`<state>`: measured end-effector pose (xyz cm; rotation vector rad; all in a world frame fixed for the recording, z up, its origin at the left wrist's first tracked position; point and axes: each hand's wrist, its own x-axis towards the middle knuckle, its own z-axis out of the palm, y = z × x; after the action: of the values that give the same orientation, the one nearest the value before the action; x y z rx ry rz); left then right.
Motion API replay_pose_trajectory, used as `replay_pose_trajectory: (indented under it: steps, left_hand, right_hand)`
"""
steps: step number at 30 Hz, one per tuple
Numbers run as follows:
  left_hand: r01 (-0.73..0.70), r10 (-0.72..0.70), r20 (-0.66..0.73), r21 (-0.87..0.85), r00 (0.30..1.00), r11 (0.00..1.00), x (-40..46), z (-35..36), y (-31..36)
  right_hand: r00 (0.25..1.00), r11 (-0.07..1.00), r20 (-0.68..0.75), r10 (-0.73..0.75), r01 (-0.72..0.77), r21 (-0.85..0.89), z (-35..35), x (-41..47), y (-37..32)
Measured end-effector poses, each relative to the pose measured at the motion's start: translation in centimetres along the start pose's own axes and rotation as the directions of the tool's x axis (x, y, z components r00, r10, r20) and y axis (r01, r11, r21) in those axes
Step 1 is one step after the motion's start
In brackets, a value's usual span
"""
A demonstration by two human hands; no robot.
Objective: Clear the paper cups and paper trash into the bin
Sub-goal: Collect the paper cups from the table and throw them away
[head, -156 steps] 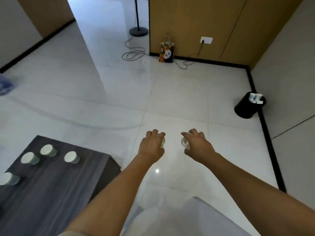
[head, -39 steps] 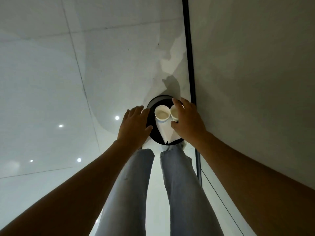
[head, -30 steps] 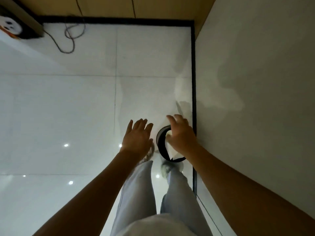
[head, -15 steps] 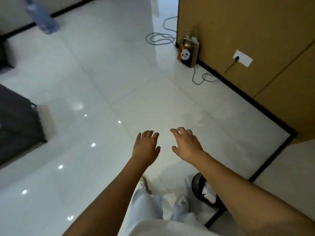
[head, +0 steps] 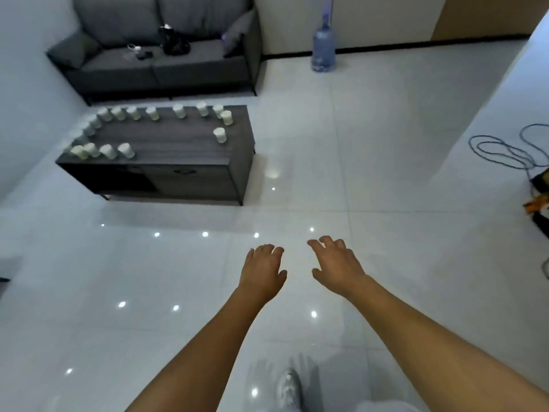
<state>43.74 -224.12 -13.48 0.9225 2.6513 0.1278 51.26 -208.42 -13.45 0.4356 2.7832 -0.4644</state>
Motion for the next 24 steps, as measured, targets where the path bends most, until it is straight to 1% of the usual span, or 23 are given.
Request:
replay_pose_trajectory:
  steps: [2,6,10,18,24]
  left_hand:
    - [0.086,-0.086,0.003,-0.021,0.996,0.996,0.4,-1.6,-5.7]
    - [0.214,-0.214,0.004,-0.072,0.977,0.974,1.3,-4.2,-12.9]
    - [0.315,-0.316,0.01,-0.124,0.949,0.941,4.3,-6.2,-18.7]
    - [0.443,-0.463,-0.051,-0.213,0.885,0.871,16.0,-12.0,-28.5]
    - [0.528,-0.571,-0.074,-0.298,0.818,0.795,22.1,-17.1,-35.3]
  right_hand:
    - [0.997,0.998,0.02,-0.068,0.069,-0.014,0.0,3.8,-4.8]
    - [0.983,0.984,0.055,-0.175,0.177,-0.033,-0.3,9.6,-11.4]
    - [0.961,0.964,0.102,-0.255,0.261,-0.05,-1.2,16.4,-16.3]
    - [0.927,0.926,0.129,-0.351,0.365,-0.101,-5.6,34.2,-22.4]
    - [0.873,0.865,0.161,-0.461,0.482,-0.138,-9.8,45.5,-29.2]
